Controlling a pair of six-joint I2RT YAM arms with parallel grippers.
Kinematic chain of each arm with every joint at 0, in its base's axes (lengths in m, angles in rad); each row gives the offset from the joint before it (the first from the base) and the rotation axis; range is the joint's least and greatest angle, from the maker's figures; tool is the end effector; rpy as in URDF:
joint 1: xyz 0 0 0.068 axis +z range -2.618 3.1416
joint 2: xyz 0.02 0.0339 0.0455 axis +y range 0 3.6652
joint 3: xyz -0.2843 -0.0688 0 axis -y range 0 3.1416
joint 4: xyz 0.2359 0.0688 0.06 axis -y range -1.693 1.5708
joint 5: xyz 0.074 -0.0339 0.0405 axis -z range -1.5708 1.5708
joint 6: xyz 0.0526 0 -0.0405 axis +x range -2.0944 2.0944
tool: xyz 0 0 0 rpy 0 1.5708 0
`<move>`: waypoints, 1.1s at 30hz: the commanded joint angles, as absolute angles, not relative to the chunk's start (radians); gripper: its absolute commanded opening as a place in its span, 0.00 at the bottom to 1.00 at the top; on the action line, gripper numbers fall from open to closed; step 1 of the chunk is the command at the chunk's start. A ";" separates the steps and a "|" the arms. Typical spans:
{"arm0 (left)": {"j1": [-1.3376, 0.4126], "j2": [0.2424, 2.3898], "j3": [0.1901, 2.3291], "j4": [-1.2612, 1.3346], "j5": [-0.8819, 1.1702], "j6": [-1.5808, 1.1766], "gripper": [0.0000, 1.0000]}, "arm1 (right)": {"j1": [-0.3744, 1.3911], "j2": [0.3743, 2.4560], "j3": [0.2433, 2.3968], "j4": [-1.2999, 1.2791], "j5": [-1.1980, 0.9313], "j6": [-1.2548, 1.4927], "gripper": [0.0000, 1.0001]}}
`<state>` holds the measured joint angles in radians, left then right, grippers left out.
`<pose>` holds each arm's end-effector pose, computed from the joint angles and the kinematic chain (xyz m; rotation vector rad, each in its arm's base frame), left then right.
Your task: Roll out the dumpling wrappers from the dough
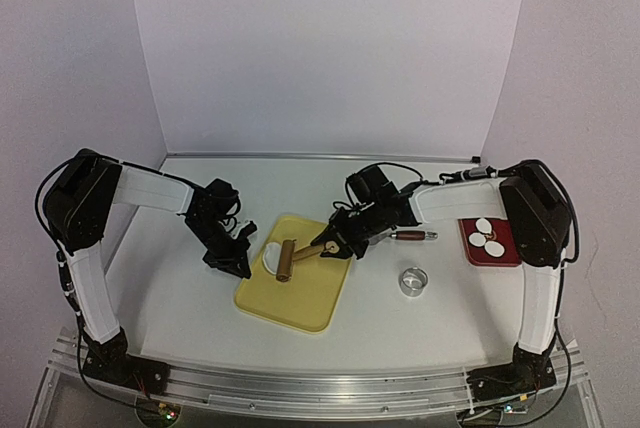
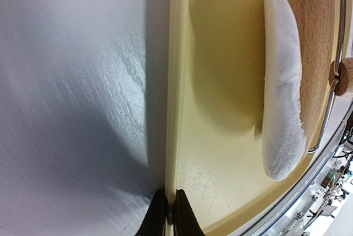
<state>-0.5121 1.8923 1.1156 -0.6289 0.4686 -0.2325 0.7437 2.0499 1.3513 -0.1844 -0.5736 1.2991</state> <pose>0.2848 -0.1873 0.1414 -0.4811 -2.9894 0.7642 0.3084 0.3225 0.1687 -0.4722 -2.7106 -1.2571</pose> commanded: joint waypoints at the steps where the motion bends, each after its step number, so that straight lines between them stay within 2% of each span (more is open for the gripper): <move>1: -0.465 1.888 1.091 -0.637 0.330 -0.230 0.00 | 0.723 2.204 1.193 -0.778 -0.278 1.294 0.00; 33: -0.454 1.891 1.089 -0.632 0.336 -0.226 0.00 | 0.707 2.175 1.148 -0.788 -0.267 1.293 0.00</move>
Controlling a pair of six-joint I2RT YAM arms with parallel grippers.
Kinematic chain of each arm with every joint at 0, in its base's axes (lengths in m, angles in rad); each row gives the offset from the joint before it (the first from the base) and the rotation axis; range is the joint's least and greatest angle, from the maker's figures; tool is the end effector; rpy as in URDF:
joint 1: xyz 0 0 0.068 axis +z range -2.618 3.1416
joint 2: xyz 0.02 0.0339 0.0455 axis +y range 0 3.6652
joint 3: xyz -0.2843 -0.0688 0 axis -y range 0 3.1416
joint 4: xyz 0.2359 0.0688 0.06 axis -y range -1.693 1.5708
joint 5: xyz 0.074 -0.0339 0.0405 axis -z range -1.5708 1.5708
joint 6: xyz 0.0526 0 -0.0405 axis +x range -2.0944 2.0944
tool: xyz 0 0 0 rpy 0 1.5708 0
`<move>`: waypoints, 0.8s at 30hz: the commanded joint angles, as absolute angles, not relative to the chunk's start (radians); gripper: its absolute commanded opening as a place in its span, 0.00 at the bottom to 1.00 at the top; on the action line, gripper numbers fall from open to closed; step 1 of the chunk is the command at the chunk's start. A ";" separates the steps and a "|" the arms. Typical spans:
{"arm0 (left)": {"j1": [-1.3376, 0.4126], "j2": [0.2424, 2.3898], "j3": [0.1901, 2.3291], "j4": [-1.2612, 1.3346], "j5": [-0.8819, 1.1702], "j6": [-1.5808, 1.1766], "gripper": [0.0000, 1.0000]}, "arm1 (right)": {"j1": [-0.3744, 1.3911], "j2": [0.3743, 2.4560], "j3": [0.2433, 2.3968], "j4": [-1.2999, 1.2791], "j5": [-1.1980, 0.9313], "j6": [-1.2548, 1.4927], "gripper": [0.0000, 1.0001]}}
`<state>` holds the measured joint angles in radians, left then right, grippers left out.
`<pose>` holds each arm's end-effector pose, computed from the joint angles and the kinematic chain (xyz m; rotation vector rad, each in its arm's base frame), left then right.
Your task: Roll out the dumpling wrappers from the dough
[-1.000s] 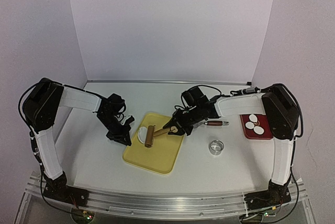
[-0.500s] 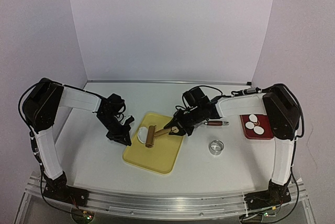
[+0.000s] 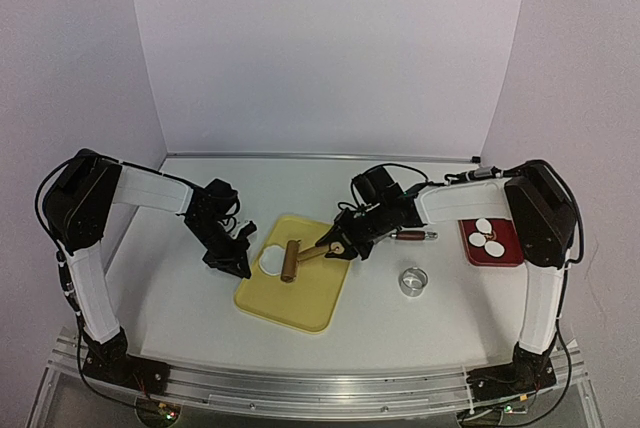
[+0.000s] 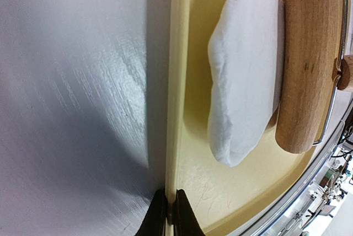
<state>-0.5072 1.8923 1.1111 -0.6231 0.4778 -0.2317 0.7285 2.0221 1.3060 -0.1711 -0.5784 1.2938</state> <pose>0.2851 -0.1861 0.1407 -0.4759 -2.9859 0.7776 0.3061 0.3117 0.1682 -0.4853 -2.7103 -1.2580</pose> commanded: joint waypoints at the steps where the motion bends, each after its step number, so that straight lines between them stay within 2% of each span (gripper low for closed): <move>1: -0.454 1.891 1.089 -0.632 0.336 -0.226 0.00 | 0.706 2.174 1.147 -0.788 -0.267 1.293 0.00; 15: -0.451 1.880 1.083 -0.614 0.362 -0.203 0.00 | 0.697 2.123 1.108 -0.806 -0.249 1.295 0.00; 24: -0.453 1.843 1.064 -0.567 0.406 -0.110 0.00 | 0.689 1.957 1.097 -0.874 -0.182 1.243 0.00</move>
<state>-0.4885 1.8781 1.0869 -0.5866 0.4871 -0.1775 0.6942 1.8848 1.2031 -0.2710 -0.5149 1.2812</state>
